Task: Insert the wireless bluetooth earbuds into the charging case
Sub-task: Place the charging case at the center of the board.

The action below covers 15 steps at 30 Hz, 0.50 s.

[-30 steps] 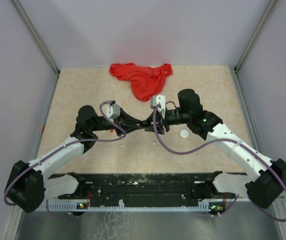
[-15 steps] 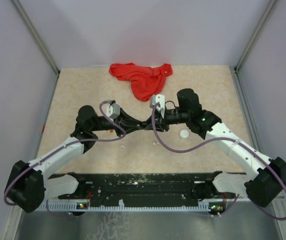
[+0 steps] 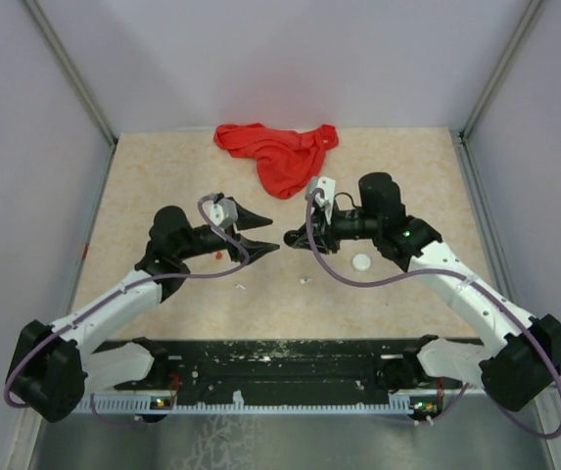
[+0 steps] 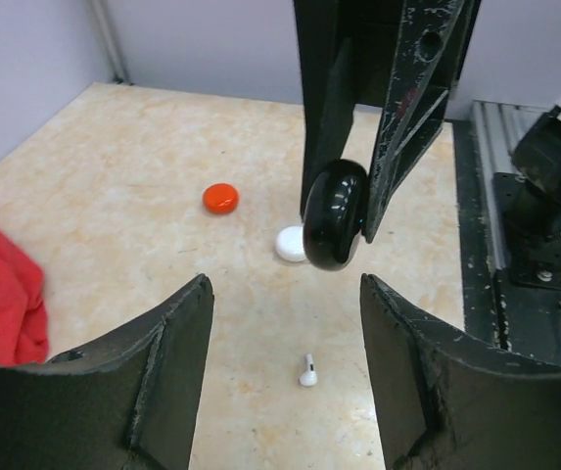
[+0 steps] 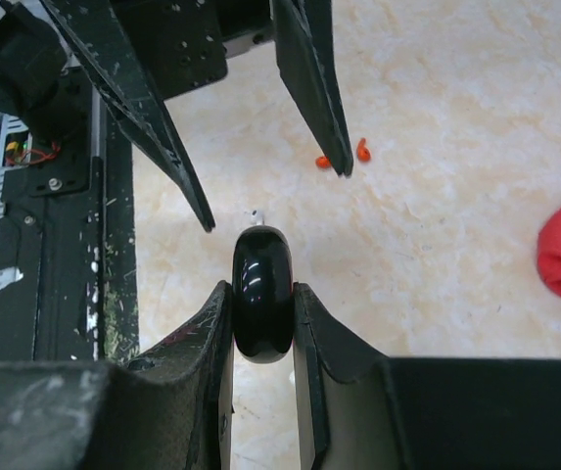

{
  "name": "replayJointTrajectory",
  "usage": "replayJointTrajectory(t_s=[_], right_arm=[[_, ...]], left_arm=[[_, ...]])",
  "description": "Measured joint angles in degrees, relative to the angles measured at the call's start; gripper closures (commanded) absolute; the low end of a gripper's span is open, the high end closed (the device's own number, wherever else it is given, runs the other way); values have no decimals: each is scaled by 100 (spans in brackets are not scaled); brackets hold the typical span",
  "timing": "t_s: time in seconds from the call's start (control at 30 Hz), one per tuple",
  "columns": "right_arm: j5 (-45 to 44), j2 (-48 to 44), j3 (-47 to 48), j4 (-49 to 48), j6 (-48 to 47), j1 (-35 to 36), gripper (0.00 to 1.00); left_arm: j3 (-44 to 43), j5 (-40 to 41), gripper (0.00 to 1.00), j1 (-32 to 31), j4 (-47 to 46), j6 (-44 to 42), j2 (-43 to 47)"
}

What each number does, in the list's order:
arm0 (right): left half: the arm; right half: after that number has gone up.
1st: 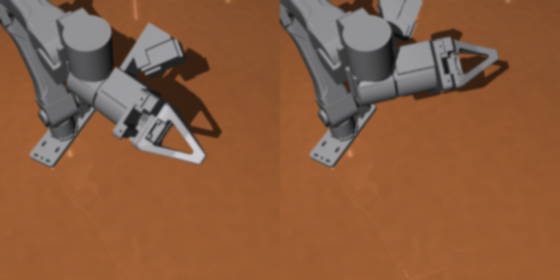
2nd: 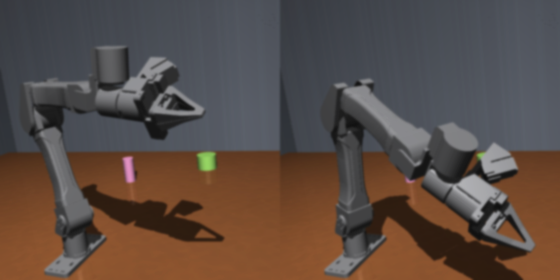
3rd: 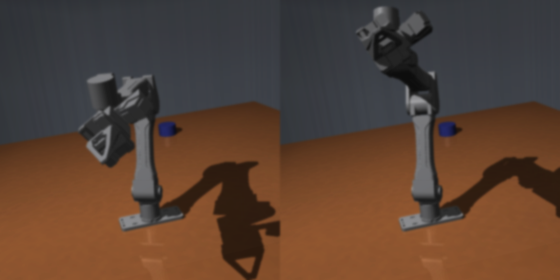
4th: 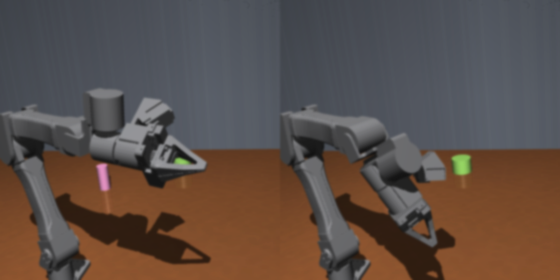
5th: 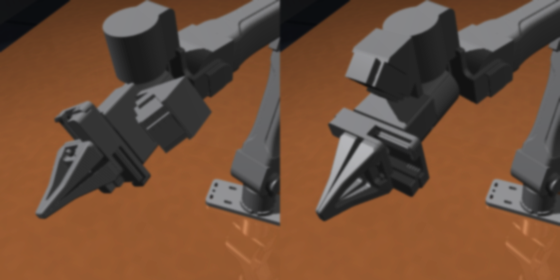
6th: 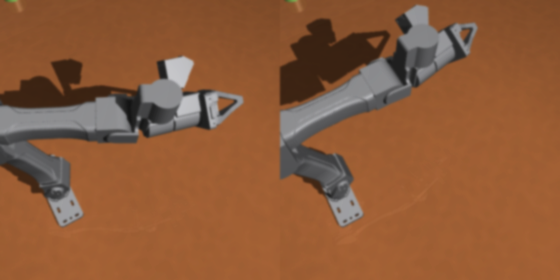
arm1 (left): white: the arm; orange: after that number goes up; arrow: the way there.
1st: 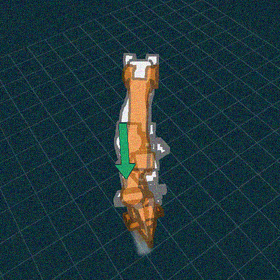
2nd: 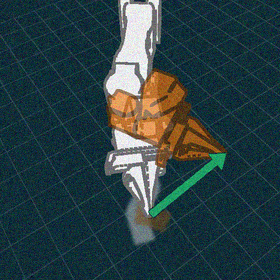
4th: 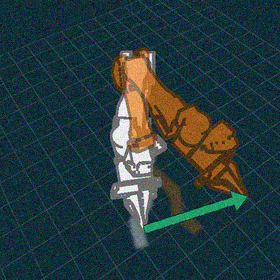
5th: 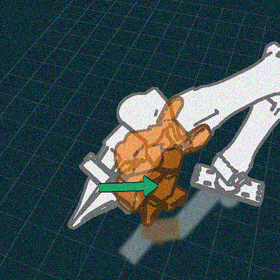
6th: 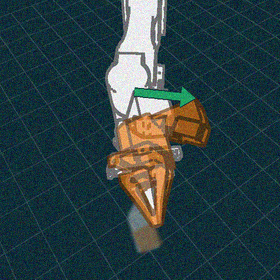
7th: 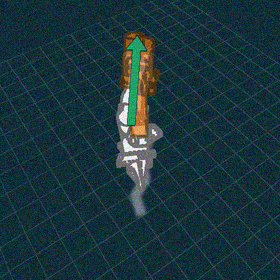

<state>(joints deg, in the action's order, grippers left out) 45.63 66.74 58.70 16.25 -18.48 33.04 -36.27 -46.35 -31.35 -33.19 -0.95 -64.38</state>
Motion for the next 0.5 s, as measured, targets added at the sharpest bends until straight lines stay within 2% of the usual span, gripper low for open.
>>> replayJointTrajectory(t_s=[0.13, 0.23, 0.3, 0.5], right_arm=[[-162, -118, -236, -142, 361, -269, 95], [-422, -120, -396, -348, 741, -487, 95], [-625, -72, -483, -498, 1071, -649, 95], [-1132, 702, -544, -946, 2188, -1110, 95]], left_arm=[[-66, 671, 30, 0, 476, -179, 133], [-98, 1259, 22, 0, 911, -251, 278], [-98, 1613, 1, 0, 1182, -262, 402], [-22, 2553, 0, 2, 1646, -278, 861]])
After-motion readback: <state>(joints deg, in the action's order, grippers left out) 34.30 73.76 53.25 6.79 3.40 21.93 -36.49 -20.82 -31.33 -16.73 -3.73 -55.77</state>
